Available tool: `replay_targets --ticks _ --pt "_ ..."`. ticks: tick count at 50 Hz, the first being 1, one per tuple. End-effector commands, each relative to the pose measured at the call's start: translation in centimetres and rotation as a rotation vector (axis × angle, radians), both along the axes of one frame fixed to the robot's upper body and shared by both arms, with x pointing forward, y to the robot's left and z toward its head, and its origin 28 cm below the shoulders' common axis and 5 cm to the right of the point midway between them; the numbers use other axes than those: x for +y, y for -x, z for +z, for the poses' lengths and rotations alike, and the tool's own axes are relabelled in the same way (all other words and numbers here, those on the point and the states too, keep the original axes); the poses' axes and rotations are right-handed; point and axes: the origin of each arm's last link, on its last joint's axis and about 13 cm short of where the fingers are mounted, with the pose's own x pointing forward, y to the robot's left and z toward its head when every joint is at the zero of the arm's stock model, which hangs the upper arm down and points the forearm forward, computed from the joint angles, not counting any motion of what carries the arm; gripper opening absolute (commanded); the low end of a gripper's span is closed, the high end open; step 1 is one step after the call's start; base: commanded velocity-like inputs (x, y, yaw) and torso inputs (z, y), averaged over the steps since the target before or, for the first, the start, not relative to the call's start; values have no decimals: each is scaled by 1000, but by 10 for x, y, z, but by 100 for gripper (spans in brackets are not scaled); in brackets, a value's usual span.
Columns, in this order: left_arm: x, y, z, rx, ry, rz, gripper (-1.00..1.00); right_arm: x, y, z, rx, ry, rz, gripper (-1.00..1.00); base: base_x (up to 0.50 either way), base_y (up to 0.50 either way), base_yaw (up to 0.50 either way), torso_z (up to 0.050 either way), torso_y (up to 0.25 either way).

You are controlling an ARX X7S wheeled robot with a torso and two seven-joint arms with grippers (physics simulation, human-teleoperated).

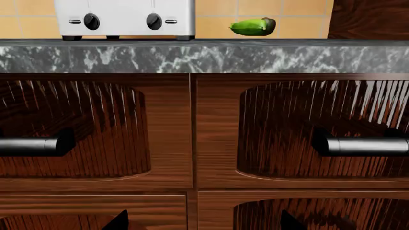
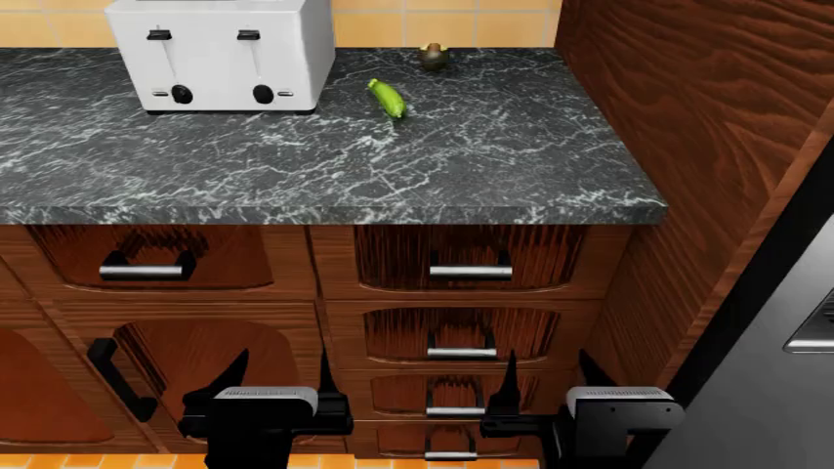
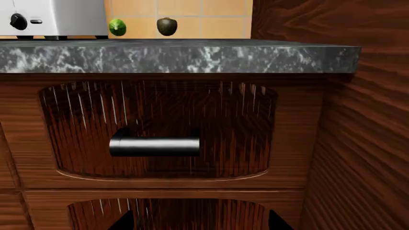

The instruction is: Pick the zucchini from the counter and place it in the cabinet.

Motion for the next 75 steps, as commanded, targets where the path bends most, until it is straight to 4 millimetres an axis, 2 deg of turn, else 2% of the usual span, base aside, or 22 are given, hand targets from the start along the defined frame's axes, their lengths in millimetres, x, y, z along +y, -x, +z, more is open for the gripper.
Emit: replay_targets --ticks 1,6,8,10,11,13,14,15,16,18,20,22,24,25,28,33,46,58,75 --pt "0 0 1 2 -2 0 100 -1 0 1 -15 -5 -12 100 0 0 0 0 0" --pt "2 0 3 8 -12 22 100 -5 -1 2 10 -51 -49 100 0 0 0 0 0" --pt "7 9 21 5 19 26 100 -6 3 20 14 -52 -38 100 0 0 0 0 0" --pt "23 28 55 56 31 23 100 -9 16 60 27 -34 2 100 0 0 0 0 0" --pt "33 36 78 47 33 29 100 -13 18 87 -5 -30 14 100 0 0 0 0 0" --pt "50 53 133 -40 30 52 100 -19 24 156 -178 -62 22 100 0 0 0 0 0" --pt "60 66 154 -60 -82 107 100 -31 35 187 -265 57 -39 100 0 0 0 0 0" --pt "74 67 170 -118 -141 178 100 -48 32 204 -238 181 -140 100 0 0 0 0 0" --pt "85 69 188 -154 -205 249 100 -51 29 222 -302 216 -178 100 0 0 0 0 0" --pt "90 76 207 -143 -204 337 100 -41 31 246 -379 187 -191 100 0 0 0 0 0" --pt "88 85 218 -58 -146 197 100 -31 43 256 -355 125 -217 100 0 0 0 0 0" --pt "89 91 230 -26 -125 140 100 -24 59 262 -276 88 -202 100 0 0 0 0 0" --pt "89 96 243 -33 -131 126 100 -22 79 266 -154 107 -13 100 0 0 0 41 16" --pt "89 98 249 -33 -132 122 100 -23 82 269 -141 113 3 100 0 0 0 50 14" --pt "88 102 264 -29 -128 115 100 -26 88 276 -151 128 -15 100 0 0 0 50 14" --pt "83 105 275 -27 -119 99 100 -26 91 277 -164 150 -25 100 42 196 0 50 14" --pt "77 109 281 -31 -91 89 100 -28 87 274 -176 154 -24 100 140 480 0 50 14" --pt "79 107 277 -32 -67 88 100 -29 82 274 -195 167 -27 100 341 360 0 50 15" --pt "83 106 271 -64 -55 82 100 -31 73 271 -193 195 -22 100 426 260 0 1 1"
